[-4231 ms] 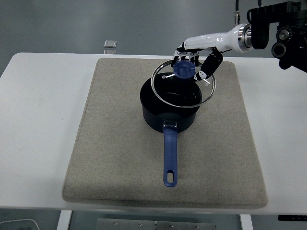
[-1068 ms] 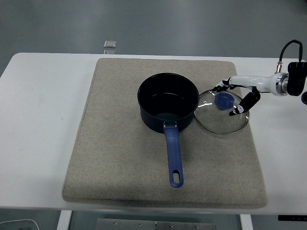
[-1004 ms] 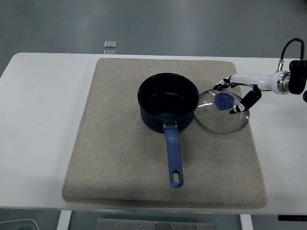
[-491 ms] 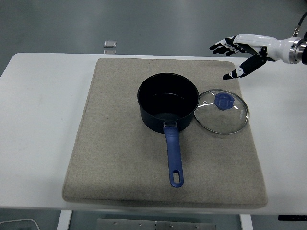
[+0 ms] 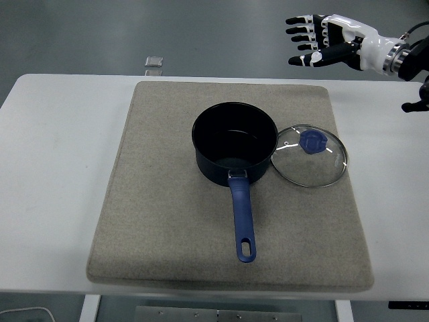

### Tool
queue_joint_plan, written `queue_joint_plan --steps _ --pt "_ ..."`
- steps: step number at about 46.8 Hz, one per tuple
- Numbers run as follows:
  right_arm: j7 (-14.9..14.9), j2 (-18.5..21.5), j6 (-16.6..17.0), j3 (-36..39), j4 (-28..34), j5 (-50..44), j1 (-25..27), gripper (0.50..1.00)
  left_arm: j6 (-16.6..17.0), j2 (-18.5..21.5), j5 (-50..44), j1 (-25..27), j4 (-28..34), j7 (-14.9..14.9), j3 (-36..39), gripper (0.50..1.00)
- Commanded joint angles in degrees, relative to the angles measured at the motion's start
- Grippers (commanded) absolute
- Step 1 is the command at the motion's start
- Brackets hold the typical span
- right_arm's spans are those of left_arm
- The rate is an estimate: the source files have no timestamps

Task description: Lift the pot lid and place it to the right of the pot.

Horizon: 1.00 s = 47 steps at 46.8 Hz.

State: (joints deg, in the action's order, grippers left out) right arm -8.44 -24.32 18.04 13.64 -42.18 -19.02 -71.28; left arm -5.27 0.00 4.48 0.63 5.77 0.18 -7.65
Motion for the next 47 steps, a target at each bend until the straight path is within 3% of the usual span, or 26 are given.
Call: queue_joint_plan --steps 1,21,25,47 --pt "0.18 1.29 -0.11 -0.19 2.80 5.56 0.27 0.897 0.00 0.00 0.00 -0.02 -0.06 0.00 0.00 1.000" --pt "3.69 5.07 -1.43 -0.19 8.08 27.28 4.31 0.897 0.00 0.00 0.00 -0.02 -0.05 0.00 0.00 1.000" --pt "4.74 5.60 -1.78 -0.10 8.52 27.99 4.93 0.897 0.00 0.00 0.00 -0.02 0.03 0.00 0.00 1.000" --pt "4.39 6.22 -2.48 -0.10 8.87 27.81 6.42 0.919 0.00 0.00 0.00 -0.02 -0.05 0.00 0.00 1.000"
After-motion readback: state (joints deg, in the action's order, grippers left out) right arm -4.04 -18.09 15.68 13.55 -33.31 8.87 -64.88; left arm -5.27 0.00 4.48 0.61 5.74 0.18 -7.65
